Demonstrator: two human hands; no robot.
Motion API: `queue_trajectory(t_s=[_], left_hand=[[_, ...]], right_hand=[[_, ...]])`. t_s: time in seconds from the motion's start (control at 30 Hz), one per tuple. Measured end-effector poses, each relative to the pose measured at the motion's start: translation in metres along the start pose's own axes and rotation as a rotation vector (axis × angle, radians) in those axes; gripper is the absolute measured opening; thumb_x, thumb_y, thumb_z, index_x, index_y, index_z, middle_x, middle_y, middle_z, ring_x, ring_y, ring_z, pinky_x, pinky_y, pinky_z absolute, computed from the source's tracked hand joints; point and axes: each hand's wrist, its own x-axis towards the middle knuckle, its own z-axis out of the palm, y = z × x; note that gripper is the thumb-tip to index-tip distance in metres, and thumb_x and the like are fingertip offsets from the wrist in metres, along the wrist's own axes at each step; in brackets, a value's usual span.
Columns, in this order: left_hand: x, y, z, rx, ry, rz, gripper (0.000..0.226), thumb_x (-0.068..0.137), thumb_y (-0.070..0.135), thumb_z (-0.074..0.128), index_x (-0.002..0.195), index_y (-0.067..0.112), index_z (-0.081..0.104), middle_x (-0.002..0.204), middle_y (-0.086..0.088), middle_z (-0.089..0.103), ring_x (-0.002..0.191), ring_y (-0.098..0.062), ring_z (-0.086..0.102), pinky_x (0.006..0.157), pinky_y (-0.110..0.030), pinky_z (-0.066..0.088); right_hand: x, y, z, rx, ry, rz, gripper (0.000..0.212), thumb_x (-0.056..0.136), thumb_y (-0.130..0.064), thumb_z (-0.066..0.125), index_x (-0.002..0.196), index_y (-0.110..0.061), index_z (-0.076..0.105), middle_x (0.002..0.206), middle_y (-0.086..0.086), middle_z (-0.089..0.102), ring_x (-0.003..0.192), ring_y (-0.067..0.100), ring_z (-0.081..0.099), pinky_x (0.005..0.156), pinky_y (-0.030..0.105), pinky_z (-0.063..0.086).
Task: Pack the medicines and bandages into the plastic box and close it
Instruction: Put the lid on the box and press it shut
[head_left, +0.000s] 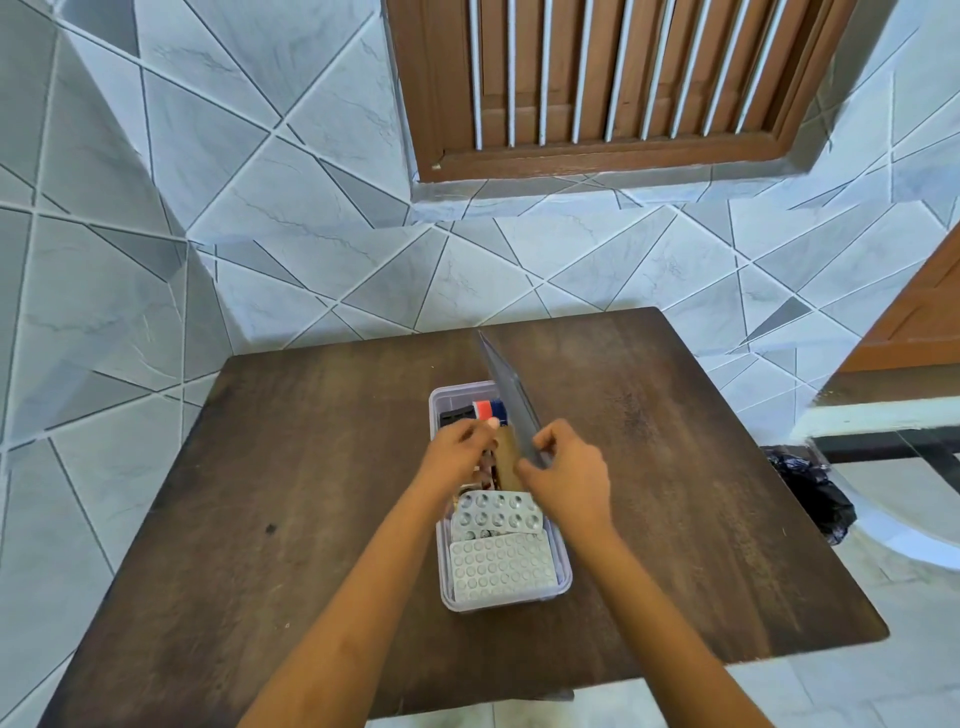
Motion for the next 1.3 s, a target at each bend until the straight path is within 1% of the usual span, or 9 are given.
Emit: queue_trajectory(t_s=[0.1,0.3,0.5,0.6,0.77,0.9,1.07,1.17,1.3], left_hand=[[0.001,0.002,0.000,-0.129,-0.018,-0.004,0.015,0.093,0.024,0.055,0.096,0.011,0.063,0.096,-0.010,0.068,0.083,-0.023,0.063,0.079,-0.036,0.055],[0.014,-0.025,-0.020,0.056,0.237,-0.001,0.022,0.083,0.003,0.060,0.104,-0.001,0.064,0.087,-0.016,0.068,0.078,-0.025,0.061,0.078,-0.041,0.054],[0.002,-0.057,-0.032,0.150,0.295,-0.030,0.042,0.087,0.010,0.061,0.129,0.006,0.054,0.103,-0.011,0.065,0.094,-0.019,0.058,0.090,-0.030,0.048],[-0.002,-0.064,-0.033,0.244,0.340,0.021,0.046,0.088,0.015,0.062,0.132,0.009,0.051,0.111,-0.014,0.066,0.094,-0.018,0.057,0.086,-0.026,0.044],[-0.002,-0.072,-0.027,0.349,0.376,-0.010,0.041,0.088,0.016,0.061,0.128,0.015,0.054,0.128,-0.013,0.048,0.112,-0.028,0.055,0.096,-0.033,0.044],[0.004,-0.072,-0.032,0.131,0.312,-0.113,0.043,0.087,0.006,0.061,0.128,0.014,0.052,0.131,-0.014,0.052,0.117,-0.028,0.053,0.100,-0.040,0.047],[0.013,-0.070,-0.038,-0.117,0.170,-0.272,0.048,0.089,-0.001,0.056,0.135,0.003,0.043,0.115,-0.016,0.058,0.102,-0.025,0.056,0.072,-0.032,0.053],[0.016,-0.070,-0.043,-0.181,0.088,-0.325,0.034,0.091,-0.003,0.053,0.125,-0.004,0.050,0.097,-0.012,0.061,0.087,-0.021,0.059,0.070,-0.029,0.056],[0.019,-0.070,-0.042,-0.192,0.091,-0.325,0.015,0.090,-0.005,0.053,0.097,0.007,0.057,0.077,-0.003,0.058,0.068,-0.011,0.056,0.042,-0.013,0.052]], right_hand=[[-0.018,-0.009,0.025,-0.005,-0.140,-0.089,0.025,0.079,-0.022,0.067,0.087,-0.018,0.043,0.080,-0.001,0.053,0.073,0.018,0.055,0.058,0.022,0.042],[-0.016,0.013,0.038,0.055,-0.398,-0.179,0.029,0.084,-0.025,0.063,0.111,-0.015,0.058,0.120,0.003,0.061,0.117,0.018,0.052,0.102,0.034,0.042],[0.006,0.049,0.039,-0.145,-0.296,-0.014,0.056,0.094,-0.015,0.045,0.145,-0.008,0.022,0.156,0.012,0.019,0.144,0.026,0.017,0.118,0.037,0.017],[0.010,0.056,0.041,0.083,-0.312,0.172,0.054,0.096,-0.009,0.042,0.145,-0.003,0.021,0.153,0.014,0.028,0.140,0.029,0.029,0.117,0.038,0.025],[0.009,0.071,0.044,0.321,-0.187,0.353,0.038,0.094,-0.011,0.050,0.131,-0.001,0.049,0.132,0.015,0.056,0.117,0.028,0.055,0.104,0.038,0.042],[0.017,0.077,0.041,0.758,-0.282,0.610,0.033,0.094,-0.007,0.050,0.126,0.001,0.051,0.110,0.009,0.064,0.093,0.022,0.058,0.088,0.035,0.050],[0.029,0.081,0.039,0.804,-0.379,0.662,0.031,0.094,-0.002,0.047,0.124,0.004,0.052,0.086,0.004,0.063,0.073,0.012,0.055,0.069,0.021,0.046],[0.036,0.088,0.041,0.737,-0.396,0.642,0.031,0.094,-0.002,0.047,0.124,0.006,0.052,0.098,0.007,0.062,0.075,0.010,0.055,0.065,0.019,0.044],[0.038,0.093,0.048,0.679,-0.374,0.617,0.027,0.093,-0.003,0.050,0.118,0.006,0.056,0.082,0.000,0.063,0.071,0.013,0.051,0.062,0.022,0.038]])
